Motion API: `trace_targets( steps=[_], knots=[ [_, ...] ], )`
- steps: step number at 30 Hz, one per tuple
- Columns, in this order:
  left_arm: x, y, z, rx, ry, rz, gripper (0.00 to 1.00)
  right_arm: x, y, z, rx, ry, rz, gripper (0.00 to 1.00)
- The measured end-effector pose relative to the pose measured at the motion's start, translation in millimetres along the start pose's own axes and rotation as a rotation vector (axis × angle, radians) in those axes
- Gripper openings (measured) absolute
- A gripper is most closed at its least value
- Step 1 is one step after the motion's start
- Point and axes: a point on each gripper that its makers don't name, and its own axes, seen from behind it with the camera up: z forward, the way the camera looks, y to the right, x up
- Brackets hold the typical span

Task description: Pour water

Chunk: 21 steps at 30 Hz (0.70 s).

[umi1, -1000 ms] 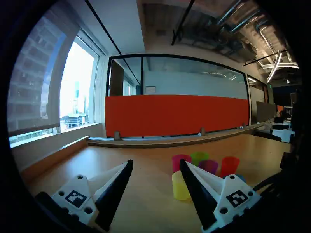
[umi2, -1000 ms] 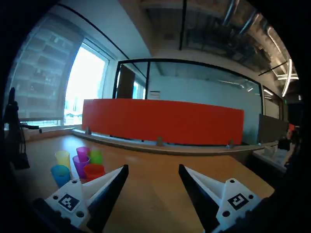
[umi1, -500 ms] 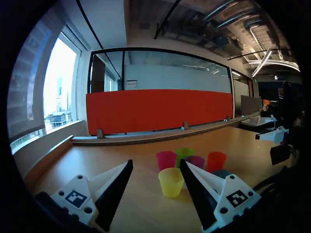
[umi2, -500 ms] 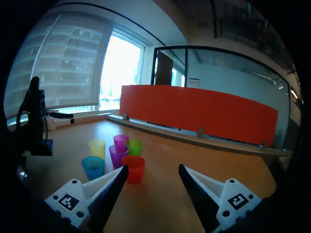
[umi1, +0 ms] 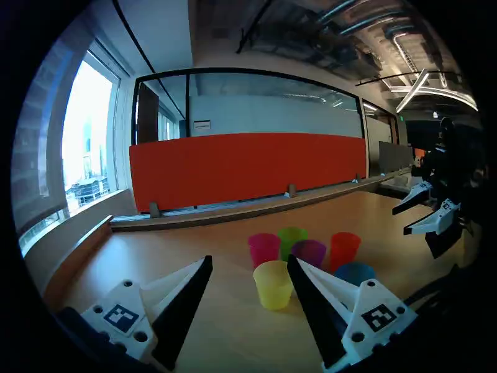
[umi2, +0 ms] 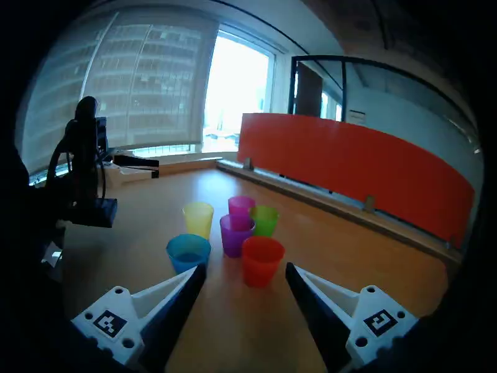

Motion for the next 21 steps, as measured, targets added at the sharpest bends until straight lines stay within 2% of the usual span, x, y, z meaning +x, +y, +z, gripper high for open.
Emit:
trace_targets(
  steps=[8, 15, 21],
  knots=[
    [-12.3, -1.8, 1.9, 0.018, -0.028, -0.009, 0.89, -10.8, -19.8, 17.6, 0.104, -0.061, -0.015, 1.00],
    [-19.9, -2.0, -0.2, 0.025, -0.044, -0.032, 0.89, -15.1, -36.7, 34.2, 0.176, -0.100, -0.064, 1.00],
    [-24.2, -1.4, -2.1, 0.021, -0.058, -0.027, 0.89, -20.2, -50.4, 47.4, 0.228, -0.132, -0.098, 1.00]
  ],
)
